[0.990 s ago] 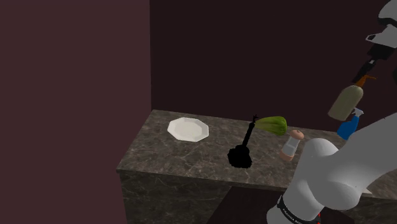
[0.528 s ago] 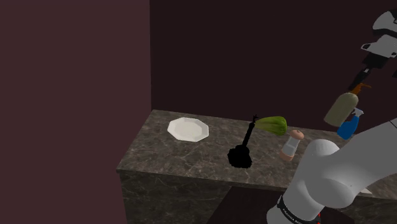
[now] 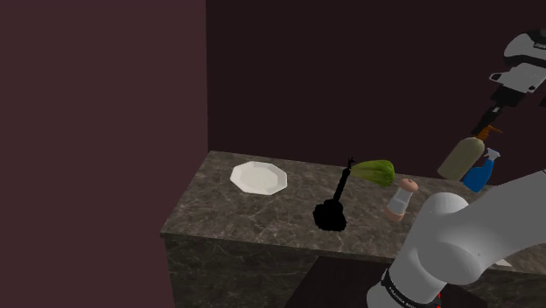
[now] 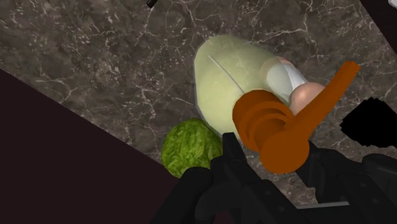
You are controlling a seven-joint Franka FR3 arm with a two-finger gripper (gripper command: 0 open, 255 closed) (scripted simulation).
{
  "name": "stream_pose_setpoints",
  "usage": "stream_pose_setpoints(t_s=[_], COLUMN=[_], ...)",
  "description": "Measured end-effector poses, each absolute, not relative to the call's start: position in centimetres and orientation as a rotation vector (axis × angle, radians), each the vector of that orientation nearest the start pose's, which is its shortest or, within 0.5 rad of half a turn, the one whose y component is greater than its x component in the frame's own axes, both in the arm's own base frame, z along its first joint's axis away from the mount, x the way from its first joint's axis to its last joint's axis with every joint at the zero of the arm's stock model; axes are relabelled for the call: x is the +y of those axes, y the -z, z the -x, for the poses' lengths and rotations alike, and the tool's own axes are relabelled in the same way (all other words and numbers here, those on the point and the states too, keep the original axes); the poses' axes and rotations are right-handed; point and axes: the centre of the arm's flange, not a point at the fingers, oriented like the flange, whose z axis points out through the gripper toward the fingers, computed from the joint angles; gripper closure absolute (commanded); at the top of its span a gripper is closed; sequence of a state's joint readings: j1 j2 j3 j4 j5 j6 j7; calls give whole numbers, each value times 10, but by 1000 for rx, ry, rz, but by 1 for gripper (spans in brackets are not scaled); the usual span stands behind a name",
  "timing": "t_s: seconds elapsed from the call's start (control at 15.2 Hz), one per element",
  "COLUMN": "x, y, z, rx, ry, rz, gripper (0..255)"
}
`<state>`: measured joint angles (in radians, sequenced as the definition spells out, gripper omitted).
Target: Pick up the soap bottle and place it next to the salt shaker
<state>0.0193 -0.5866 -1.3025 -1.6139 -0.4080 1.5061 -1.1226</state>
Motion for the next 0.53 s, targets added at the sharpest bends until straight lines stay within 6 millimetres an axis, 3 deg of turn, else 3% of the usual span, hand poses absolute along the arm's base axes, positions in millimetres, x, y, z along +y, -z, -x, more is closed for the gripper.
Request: stream_pose_setpoints(t_s=[0.53], x=[-538], y=[-577], z=[58], rx=[259], ry=[257], rz=[3108], gripper=[255])
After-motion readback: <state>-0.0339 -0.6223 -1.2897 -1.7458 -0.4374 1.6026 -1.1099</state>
